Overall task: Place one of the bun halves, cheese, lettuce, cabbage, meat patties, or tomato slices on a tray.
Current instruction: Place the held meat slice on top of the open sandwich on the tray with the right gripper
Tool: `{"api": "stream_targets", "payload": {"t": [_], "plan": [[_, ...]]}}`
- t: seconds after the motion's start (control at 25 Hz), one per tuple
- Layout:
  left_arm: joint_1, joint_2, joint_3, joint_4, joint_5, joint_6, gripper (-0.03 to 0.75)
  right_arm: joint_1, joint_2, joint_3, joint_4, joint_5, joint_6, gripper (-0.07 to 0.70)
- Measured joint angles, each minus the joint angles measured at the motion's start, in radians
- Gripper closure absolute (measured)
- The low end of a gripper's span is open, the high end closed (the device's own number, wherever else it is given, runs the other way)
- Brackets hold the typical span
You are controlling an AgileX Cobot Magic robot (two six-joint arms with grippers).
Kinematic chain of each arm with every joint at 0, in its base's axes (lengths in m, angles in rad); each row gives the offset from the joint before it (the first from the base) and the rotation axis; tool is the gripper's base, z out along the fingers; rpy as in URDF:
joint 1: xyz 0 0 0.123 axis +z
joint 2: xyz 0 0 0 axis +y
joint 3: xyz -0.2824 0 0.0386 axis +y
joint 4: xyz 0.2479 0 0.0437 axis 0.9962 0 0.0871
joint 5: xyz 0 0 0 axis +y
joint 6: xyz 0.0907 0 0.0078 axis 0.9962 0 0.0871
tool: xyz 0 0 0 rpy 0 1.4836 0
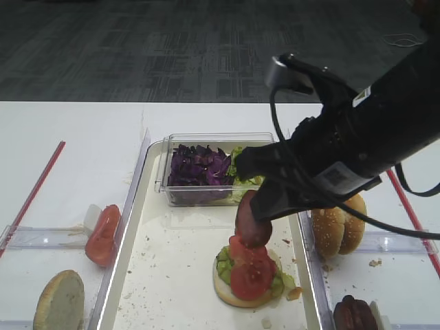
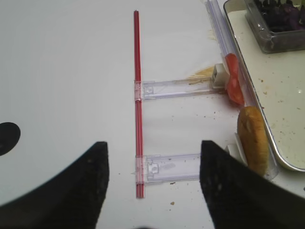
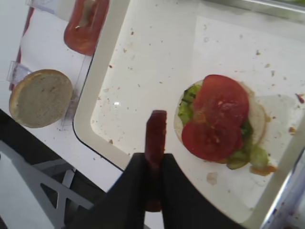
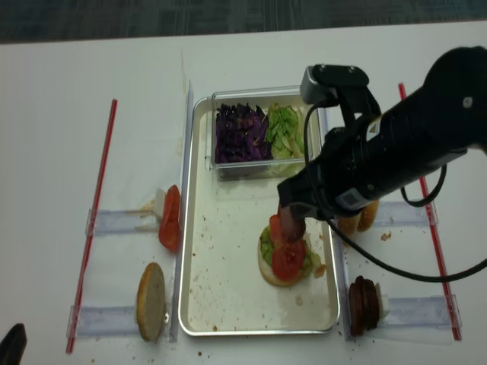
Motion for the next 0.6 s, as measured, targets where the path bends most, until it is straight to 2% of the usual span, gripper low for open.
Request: {"api": "stream_targets", "payload": {"t": [0.24,0.6], "plan": [[0.0,0.0,0.0,0.0,0.0,0.0,0.295,0.0,0.106,0.0,0.175,-0.004,-0.152,0.517],[0.0,0.0,0.0,0.0,0.0,0.0,0.295,0.0,0.217,0.0,0.173,-0.031,-0.173,0.517]]}}
